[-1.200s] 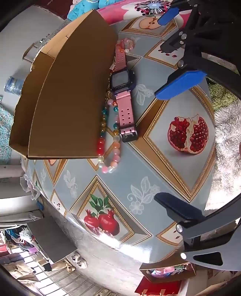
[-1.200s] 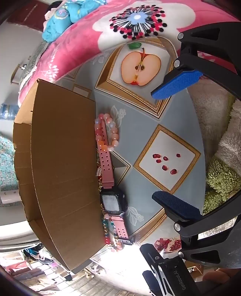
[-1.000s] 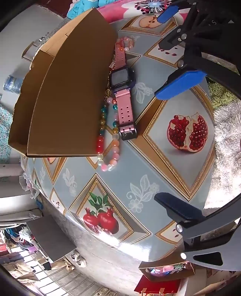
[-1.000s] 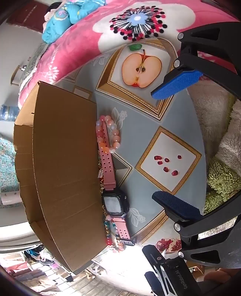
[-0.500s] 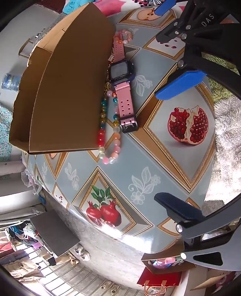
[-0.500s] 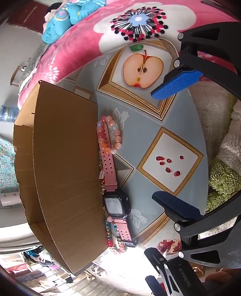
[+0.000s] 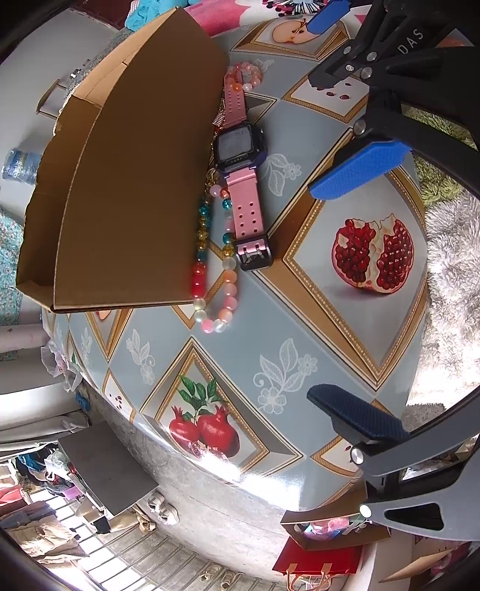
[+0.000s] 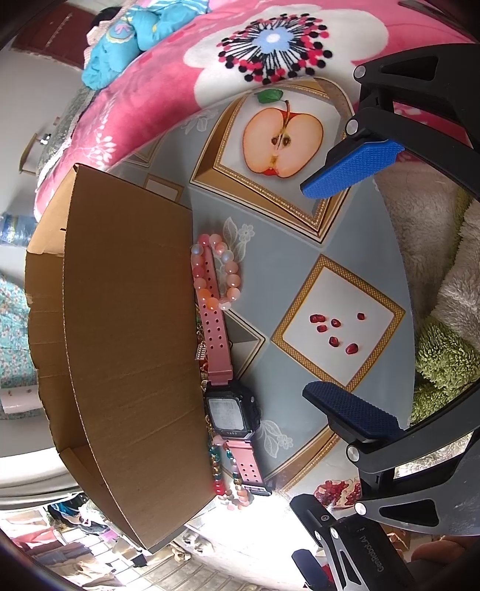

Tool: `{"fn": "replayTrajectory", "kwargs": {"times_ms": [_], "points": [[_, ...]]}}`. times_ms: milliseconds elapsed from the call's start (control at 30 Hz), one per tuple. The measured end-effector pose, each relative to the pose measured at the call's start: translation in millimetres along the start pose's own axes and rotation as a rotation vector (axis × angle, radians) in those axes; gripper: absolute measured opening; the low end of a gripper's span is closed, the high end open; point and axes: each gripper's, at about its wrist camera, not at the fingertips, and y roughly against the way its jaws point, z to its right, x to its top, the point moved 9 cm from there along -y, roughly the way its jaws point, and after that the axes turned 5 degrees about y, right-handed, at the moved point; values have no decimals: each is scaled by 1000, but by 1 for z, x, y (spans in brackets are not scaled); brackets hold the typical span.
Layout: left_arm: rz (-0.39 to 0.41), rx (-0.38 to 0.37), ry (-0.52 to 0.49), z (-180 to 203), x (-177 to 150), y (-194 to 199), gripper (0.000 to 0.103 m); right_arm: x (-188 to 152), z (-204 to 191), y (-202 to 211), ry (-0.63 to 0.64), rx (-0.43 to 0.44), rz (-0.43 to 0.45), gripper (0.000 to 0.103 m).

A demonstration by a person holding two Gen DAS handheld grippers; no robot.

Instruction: Organize jewelry

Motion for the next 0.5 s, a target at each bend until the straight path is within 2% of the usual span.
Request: {"fn": "replayTrajectory", "kwargs": {"times_ms": [500], "points": [[-6,-21,-4,4,-1,-1,99,-2,5,-2,-4,-7,5,95]]}}
